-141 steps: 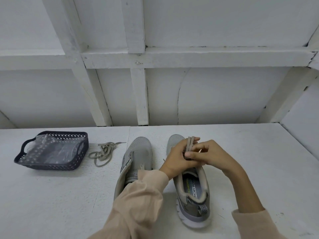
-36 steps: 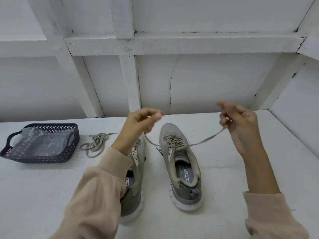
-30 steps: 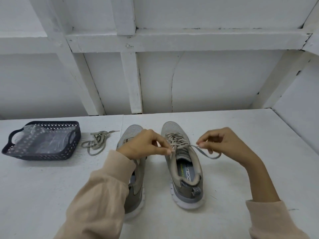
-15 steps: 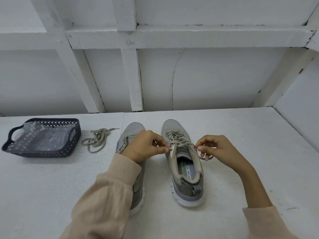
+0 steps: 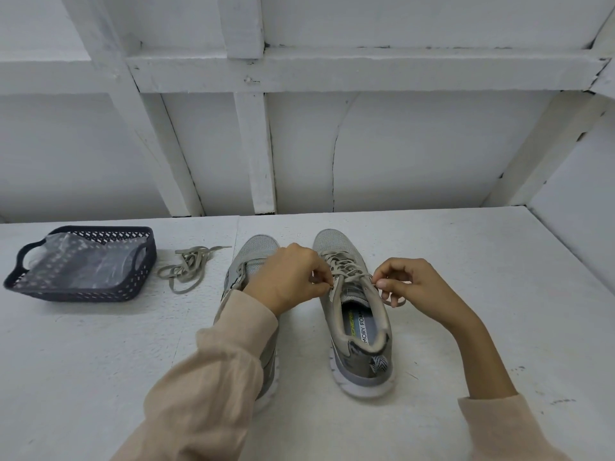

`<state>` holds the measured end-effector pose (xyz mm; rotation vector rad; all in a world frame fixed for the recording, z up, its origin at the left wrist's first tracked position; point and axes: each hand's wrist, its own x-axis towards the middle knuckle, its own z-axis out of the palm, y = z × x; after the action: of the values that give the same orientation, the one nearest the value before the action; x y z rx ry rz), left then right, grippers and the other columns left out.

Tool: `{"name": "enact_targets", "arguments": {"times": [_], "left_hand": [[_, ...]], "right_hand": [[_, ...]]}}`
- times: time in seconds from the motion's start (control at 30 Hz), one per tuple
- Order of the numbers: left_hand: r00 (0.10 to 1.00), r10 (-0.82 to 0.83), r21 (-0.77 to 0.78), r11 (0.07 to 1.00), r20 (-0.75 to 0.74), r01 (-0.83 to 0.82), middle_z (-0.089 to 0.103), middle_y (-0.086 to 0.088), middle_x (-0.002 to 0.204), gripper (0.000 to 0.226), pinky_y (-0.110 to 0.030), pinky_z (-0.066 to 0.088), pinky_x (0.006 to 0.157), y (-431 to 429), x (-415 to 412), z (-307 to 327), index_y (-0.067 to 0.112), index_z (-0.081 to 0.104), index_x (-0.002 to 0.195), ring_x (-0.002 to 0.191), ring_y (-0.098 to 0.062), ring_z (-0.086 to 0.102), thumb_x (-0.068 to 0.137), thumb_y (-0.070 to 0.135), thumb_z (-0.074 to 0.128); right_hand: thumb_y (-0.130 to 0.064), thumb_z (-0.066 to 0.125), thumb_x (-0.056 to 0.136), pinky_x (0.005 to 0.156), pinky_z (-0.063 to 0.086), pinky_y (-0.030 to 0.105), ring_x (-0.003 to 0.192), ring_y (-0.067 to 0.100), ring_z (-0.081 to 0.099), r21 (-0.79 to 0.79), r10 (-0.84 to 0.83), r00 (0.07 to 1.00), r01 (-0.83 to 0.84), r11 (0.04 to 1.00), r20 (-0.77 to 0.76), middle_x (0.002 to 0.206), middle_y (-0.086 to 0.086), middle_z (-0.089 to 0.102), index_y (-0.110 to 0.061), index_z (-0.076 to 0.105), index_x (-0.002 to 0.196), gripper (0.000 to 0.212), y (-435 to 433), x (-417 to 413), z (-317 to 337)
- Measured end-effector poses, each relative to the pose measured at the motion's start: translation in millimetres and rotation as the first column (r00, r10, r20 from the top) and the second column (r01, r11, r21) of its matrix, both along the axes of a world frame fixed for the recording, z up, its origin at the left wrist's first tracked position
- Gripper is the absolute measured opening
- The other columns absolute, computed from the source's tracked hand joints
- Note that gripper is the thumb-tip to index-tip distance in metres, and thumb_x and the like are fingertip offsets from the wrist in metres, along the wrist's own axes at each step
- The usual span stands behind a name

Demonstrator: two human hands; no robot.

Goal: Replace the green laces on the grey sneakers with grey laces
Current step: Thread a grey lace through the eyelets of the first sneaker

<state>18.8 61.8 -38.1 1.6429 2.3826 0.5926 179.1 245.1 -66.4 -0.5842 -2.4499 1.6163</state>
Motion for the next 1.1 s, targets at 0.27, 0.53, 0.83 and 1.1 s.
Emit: {"name": "enact_targets", "arguments": {"times": [0.27, 0.53, 0.83, 1.1], "left_hand": [[0.988, 0.067, 0.112, 0.990, 0.141, -0.083, 0.069, 0.011, 0.076, 0.007, -0.032, 0.053, 0.075, -5.5, 3.3, -13.5, 0.027, 0.075, 0.087, 0.071, -0.007, 0.060, 0.081, 0.024, 0.076], [0.954, 0.086, 0.196, 0.970, 0.286, -0.146, 0.074, 0.006, 0.077, 0.008, -0.021, 0.053, 0.073, -4.6, 8.1, -21.0, 0.015, 0.078, 0.085, 0.073, -0.007, 0.066, 0.078, 0.016, 0.080], [0.844, 0.114, 0.211, 0.943, 0.524, -0.258, 0.071, 0.001, 0.075, 0.013, -0.013, 0.050, 0.065, -9.7, 14.6, -23.5, 0.014, 0.074, 0.091, 0.065, -0.005, 0.065, 0.083, 0.004, 0.073], [0.780, 0.216, 0.225, 0.882, 0.588, -0.414, 0.070, 0.002, 0.072, 0.023, -0.022, 0.053, 0.064, -7.6, 24.2, -26.0, 0.025, 0.067, 0.079, 0.060, -0.012, 0.069, 0.079, 0.004, 0.076]], "right_hand": [[0.001, 0.066, 0.087, 0.053, 0.046, 0.022, 0.054, 0.018, 0.055, -0.078, -0.069, 0.995, 0.064, 0.995, -0.066, 0.068, 0.011, 0.065, -0.008, 0.070, 0.086, 0.010, -7.2, -0.5, -4.3], [-0.002, 0.076, 0.076, 0.045, 0.039, 0.022, 0.054, 0.017, 0.053, -0.343, -0.322, 0.940, 0.266, 0.901, -0.116, 0.064, 0.012, 0.064, -0.001, 0.072, 0.078, 0.005, -16.7, 0.1, -17.3], [-0.021, 0.076, 0.076, 0.058, 0.045, 0.021, 0.068, 0.015, 0.055, -0.391, -0.402, 0.905, 0.323, 0.862, -0.136, 0.077, 0.007, 0.069, -0.008, 0.078, 0.083, 0.015, -31.3, 8.5, -23.0], [-0.014, 0.080, 0.077, 0.076, 0.053, 0.025, 0.077, 0.010, 0.066, -0.094, -0.362, 0.914, 0.350, 0.932, -0.183, 0.080, -0.006, 0.073, -0.027, 0.077, 0.087, 0.017, -40.6, 13.6, -12.3]]}}
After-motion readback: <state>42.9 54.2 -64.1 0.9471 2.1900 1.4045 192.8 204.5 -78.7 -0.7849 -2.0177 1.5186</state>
